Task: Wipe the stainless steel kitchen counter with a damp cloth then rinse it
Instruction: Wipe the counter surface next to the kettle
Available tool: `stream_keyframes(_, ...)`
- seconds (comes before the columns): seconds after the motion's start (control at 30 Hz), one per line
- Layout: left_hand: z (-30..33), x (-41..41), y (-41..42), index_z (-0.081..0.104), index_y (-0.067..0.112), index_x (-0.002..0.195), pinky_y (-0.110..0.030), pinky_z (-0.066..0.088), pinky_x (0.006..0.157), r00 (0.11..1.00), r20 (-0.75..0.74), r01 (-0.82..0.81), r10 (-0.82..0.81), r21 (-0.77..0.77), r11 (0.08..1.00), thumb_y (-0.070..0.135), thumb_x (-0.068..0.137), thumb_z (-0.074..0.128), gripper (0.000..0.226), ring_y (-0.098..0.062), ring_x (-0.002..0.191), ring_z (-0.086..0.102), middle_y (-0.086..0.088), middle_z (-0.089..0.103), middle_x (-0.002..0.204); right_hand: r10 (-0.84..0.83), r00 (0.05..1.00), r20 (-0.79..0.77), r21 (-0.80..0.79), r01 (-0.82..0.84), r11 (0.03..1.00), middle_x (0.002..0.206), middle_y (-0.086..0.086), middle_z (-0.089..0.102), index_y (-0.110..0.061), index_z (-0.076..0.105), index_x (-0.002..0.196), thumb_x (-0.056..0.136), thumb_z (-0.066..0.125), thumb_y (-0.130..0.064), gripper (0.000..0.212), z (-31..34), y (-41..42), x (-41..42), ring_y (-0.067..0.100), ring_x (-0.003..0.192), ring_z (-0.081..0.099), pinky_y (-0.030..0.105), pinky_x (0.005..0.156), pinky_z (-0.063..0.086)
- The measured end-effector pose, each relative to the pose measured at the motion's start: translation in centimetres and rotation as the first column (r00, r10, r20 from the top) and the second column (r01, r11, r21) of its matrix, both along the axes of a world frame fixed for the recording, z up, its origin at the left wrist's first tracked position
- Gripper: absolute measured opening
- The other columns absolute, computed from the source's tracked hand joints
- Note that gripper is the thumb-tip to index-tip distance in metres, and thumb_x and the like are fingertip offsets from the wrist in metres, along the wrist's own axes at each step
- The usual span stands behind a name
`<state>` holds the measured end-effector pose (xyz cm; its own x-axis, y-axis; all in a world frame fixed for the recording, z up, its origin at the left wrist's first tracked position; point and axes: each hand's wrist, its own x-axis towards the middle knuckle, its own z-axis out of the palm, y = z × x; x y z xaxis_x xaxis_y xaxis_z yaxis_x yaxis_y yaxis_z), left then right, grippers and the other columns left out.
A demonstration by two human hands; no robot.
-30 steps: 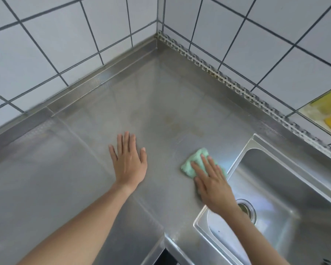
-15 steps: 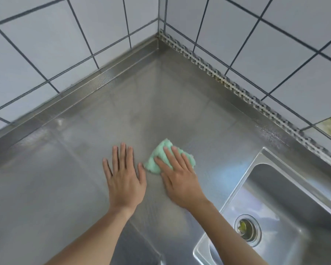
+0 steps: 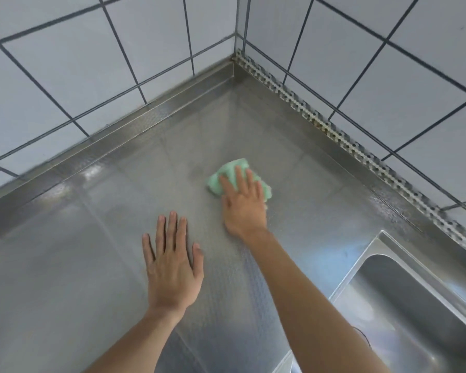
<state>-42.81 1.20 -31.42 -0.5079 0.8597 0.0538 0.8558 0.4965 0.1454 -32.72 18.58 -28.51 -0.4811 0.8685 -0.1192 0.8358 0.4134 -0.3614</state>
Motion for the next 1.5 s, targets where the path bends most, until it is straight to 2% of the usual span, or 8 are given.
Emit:
stream_keyframes(0.2,-0.1,0.0,0.1,0.036,0.016,0.158,-0.057,0.015,0.128,1.000,0.010,0.004,-0.004,0.016,1.000,0.042,0.100,0.033,0.063,-0.023,0.161,0.016,-0.005,0.027,0.170,0.274,0.961,-0.028,0.026,-0.274,0.961,0.168,0.001,0.024,-0.034,0.041,0.153,0.107,0.038,-0.032,0.046,-0.2,-7.6,8.3,0.024,0.158,0.013,0.043,0.129,0.010)
stream_keyframes(0.37,0.5,0.1,0.1,0.041,0.013,0.156,-0.057,0.017,0.127,1.000,0.026,0.000,0.001,-0.007,1.000,0.041,0.099,0.036,0.063,-0.026,0.159,0.024,-0.006,0.033,0.168,-0.026,0.998,0.058,-0.031,0.028,0.999,0.167,0.005,0.024,-0.030,0.043,0.153,0.107,0.038,-0.035,0.047,1.0,-2.7,17.1,0.028,0.156,0.017,0.045,0.127,0.015)
stream_keyframes(0.53,2.5,-0.5,2.3,0.058,0.011,0.137,-0.057,0.029,0.120,0.995,0.097,-0.015,0.016,-0.009,1.000,0.038,0.094,0.042,0.053,-0.028,0.150,0.040,-0.008,0.050,0.154,-0.353,0.929,0.112,-0.091,0.364,0.927,0.171,0.008,0.006,-0.031,0.028,0.158,0.108,0.033,-0.034,0.051,1.5,4.6,11.4,0.031,0.158,0.000,0.049,0.127,0.004)
stream_keyframes(0.83,2.4,-2.5,10.9,0.036,0.017,0.159,-0.055,0.014,0.129,0.988,0.141,0.077,-0.068,-0.058,0.995,0.045,0.105,0.038,0.060,-0.028,0.161,0.016,-0.007,0.025,0.171,0.165,0.986,0.034,-0.047,-0.163,0.985,0.169,0.000,0.017,-0.034,0.039,0.154,0.105,0.034,-0.037,0.050,0.8,-3.4,10.1,0.023,0.158,0.008,0.041,0.127,0.007)
stream_keyframes(1.0,0.9,-2.5,10.6,0.030,0.019,0.162,-0.055,0.013,0.130,0.995,0.065,0.079,-0.077,-0.026,0.997,0.049,0.105,0.024,0.065,-0.025,0.163,0.009,-0.005,0.019,0.173,-0.071,0.992,0.104,-0.050,0.076,0.996,0.169,0.008,0.017,-0.031,0.034,0.157,0.107,0.029,-0.039,0.051,1.1,4.7,14.6,0.029,0.158,0.010,0.046,0.128,0.011)
stream_keyframes(1.17,0.6,-2.4,10.7,0.028,0.019,0.163,-0.053,0.013,0.130,0.996,0.043,0.075,-0.073,-0.038,0.996,0.049,0.105,0.023,0.065,-0.024,0.163,0.006,-0.004,0.016,0.173,-0.310,0.947,0.088,-0.036,0.314,0.949,0.171,0.007,0.006,-0.032,0.025,0.159,0.108,0.031,-0.034,0.051,0.3,12.4,5.1,0.030,0.158,-0.001,0.049,0.128,0.002)
stream_keyframes(1.4,0.3,-3.1,10.4,0.032,0.018,0.162,-0.054,0.014,0.129,0.996,0.061,0.065,-0.062,-0.057,0.996,0.048,0.104,0.025,0.065,-0.023,0.163,0.007,-0.004,0.019,0.173,0.306,0.952,-0.014,0.026,-0.305,0.952,0.169,0.001,0.021,-0.034,0.038,0.155,0.106,0.037,-0.032,0.048,-0.5,5.7,0.9,0.025,0.158,0.010,0.042,0.128,0.005)
stream_keyframes(1.5,0.2,-3.3,10.7,0.033,0.020,0.161,-0.054,0.015,0.129,0.996,0.074,0.051,-0.048,-0.041,0.998,0.049,0.104,0.026,0.065,-0.022,0.163,0.007,-0.004,0.021,0.172,0.347,0.937,0.031,0.023,-0.348,0.937,0.168,0.000,0.023,-0.035,0.039,0.154,0.107,0.035,-0.037,0.047,-0.5,8.3,4.1,0.024,0.157,0.017,0.045,0.128,0.014)
